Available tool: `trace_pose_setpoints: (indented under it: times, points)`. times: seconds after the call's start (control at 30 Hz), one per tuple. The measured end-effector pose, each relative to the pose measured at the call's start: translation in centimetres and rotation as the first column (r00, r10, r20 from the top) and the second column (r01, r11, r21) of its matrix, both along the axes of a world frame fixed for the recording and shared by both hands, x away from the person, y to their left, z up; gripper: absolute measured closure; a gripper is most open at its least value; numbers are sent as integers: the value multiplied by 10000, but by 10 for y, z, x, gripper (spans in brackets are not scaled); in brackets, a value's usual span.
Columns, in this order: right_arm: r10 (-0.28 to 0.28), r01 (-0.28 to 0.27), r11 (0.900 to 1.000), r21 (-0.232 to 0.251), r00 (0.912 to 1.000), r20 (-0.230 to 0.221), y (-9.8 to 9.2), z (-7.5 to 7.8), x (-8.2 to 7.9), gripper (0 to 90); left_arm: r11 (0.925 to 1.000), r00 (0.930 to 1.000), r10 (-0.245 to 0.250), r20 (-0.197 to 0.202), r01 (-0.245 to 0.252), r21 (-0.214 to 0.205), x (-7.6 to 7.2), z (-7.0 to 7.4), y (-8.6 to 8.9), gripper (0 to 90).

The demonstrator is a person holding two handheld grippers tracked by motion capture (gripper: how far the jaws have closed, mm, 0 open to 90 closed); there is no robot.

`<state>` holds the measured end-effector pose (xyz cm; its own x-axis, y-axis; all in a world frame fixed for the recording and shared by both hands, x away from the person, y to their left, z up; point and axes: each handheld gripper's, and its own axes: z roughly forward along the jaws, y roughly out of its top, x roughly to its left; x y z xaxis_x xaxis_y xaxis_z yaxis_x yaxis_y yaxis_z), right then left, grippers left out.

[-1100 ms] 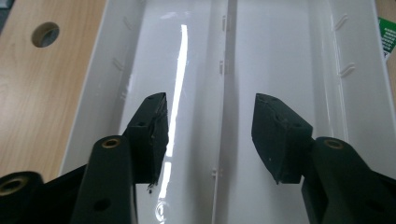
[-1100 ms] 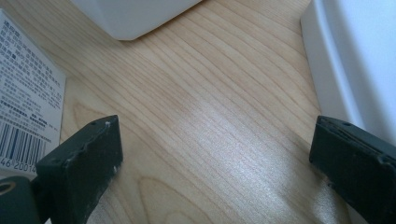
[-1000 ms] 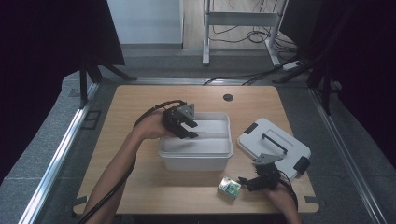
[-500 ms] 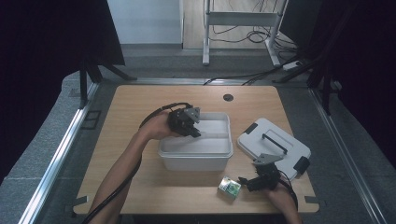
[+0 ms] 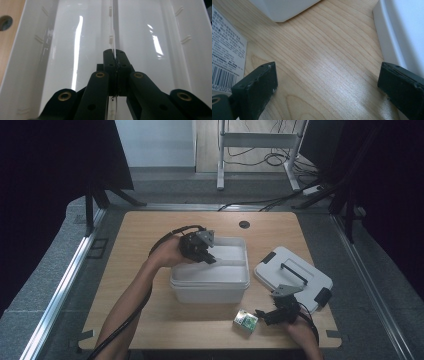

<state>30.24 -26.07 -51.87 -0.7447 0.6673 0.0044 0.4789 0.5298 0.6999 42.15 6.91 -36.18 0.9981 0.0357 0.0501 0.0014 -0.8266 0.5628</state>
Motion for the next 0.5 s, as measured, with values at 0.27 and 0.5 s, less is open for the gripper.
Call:
trace_pose_setpoints:
  times: [0.27,0.5]
  points:
    - [-15,15,10000,7,10000,13,0,0,0,21,9982,9979,525,371,-514,-300,-7,25,5,891]
    - [-3,3,10000,-11,10000,27,0,0,0,21,9908,9892,1347,581,-1335,-243,-6,31,22,890]
